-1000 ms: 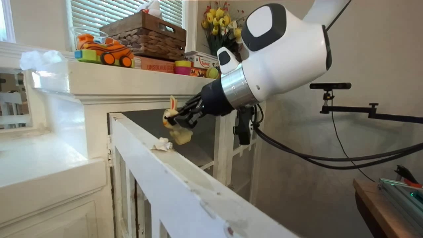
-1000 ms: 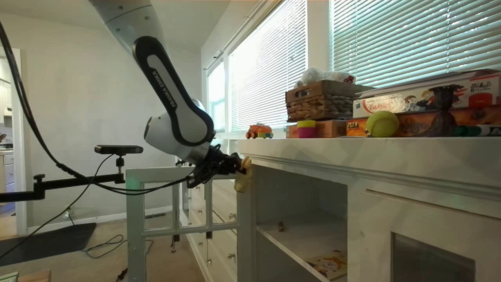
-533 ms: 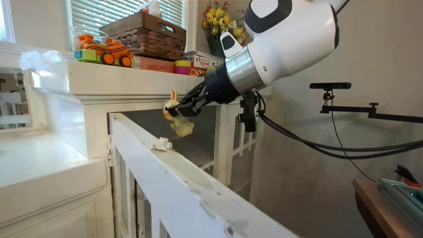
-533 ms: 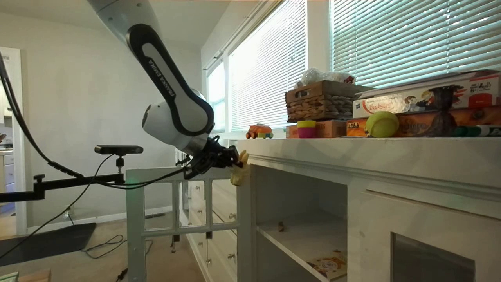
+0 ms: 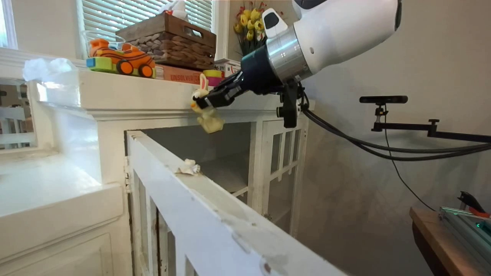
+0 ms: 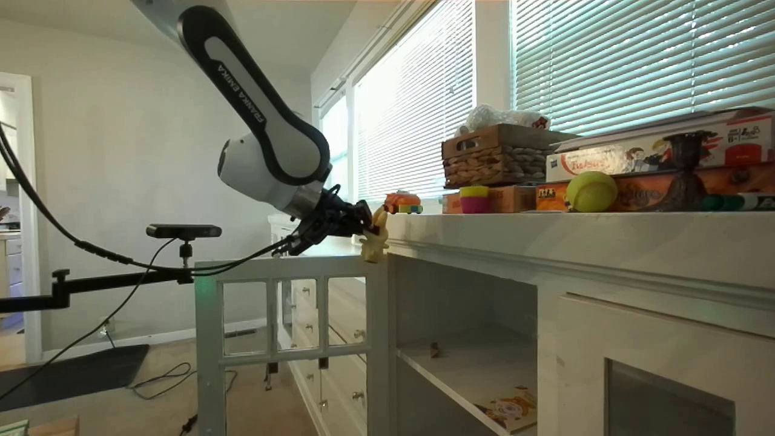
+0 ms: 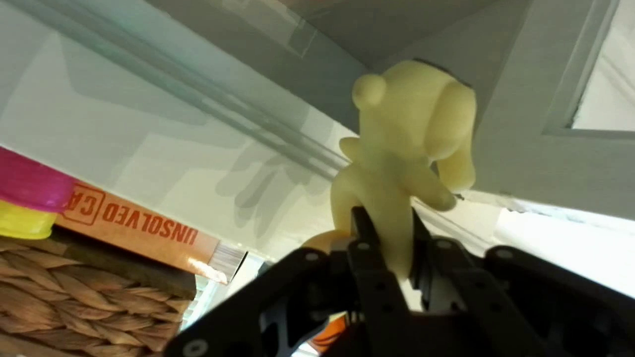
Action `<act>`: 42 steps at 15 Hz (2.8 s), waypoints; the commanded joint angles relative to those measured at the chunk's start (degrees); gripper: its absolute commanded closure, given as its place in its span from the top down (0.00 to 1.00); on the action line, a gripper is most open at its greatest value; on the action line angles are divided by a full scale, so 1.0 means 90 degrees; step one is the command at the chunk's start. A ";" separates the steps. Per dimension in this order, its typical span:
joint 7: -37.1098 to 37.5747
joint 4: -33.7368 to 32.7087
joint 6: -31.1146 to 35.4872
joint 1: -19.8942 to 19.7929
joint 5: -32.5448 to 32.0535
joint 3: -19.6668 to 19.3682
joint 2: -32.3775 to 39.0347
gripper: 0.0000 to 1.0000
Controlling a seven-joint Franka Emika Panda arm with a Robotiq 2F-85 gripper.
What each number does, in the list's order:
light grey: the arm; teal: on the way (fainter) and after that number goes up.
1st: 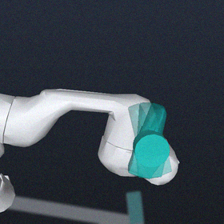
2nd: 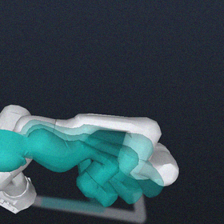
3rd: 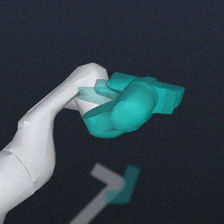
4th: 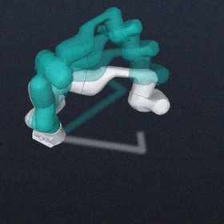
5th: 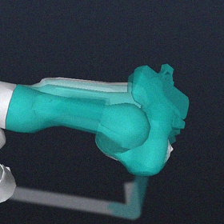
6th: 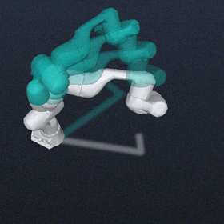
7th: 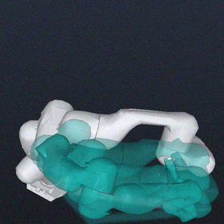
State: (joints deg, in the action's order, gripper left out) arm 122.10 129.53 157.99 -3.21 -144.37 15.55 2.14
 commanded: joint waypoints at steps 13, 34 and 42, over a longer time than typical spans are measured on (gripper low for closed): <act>0.0289 0.0247 -0.0272 0.0019 0.0000 -0.0561 -0.1066 0.04; 0.0418 0.1010 -0.3918 -0.0277 0.1072 -0.2931 -0.1689 0.04; 0.0523 0.0576 -0.4724 -0.0560 0.1675 -0.3312 -0.1260 0.04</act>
State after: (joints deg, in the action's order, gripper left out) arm 126.69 137.17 117.64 -7.59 -131.92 -14.12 -11.16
